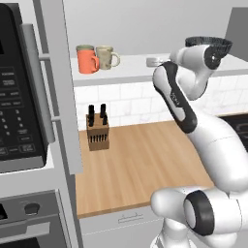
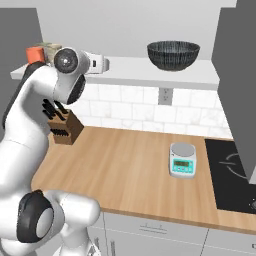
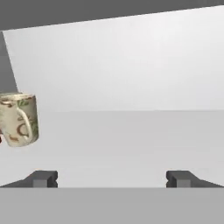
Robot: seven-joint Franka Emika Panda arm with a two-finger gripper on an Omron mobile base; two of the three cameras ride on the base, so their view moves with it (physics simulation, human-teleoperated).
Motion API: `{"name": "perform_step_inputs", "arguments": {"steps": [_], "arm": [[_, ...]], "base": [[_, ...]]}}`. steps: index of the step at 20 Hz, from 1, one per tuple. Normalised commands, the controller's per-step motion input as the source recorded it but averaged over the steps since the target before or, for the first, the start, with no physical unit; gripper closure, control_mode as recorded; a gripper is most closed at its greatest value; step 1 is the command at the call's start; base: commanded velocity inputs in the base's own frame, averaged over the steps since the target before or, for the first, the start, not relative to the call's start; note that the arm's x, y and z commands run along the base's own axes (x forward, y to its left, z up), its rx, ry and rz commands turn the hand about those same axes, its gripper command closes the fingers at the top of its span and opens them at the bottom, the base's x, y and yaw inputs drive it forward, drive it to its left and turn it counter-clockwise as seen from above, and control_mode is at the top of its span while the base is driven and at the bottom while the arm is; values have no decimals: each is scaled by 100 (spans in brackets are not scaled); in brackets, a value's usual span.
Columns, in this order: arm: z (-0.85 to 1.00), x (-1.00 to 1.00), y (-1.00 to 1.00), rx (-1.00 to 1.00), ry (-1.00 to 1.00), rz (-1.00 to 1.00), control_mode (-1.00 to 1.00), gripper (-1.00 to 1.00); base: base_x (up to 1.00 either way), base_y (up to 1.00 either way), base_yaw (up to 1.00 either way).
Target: Gather all objects into one cabinet and sort the glasses and bowls to opposite sides.
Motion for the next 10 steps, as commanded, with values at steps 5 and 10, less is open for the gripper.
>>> {"name": "perform_step_inputs", "arguments": {"steps": [5, 10], "arm": [[48, -92, -10, 0, 13, -16, -100, -100], [1, -100, 1, 0, 0, -2, -100, -100]], "base": [[0, 0, 0], [0, 0, 0]]}}
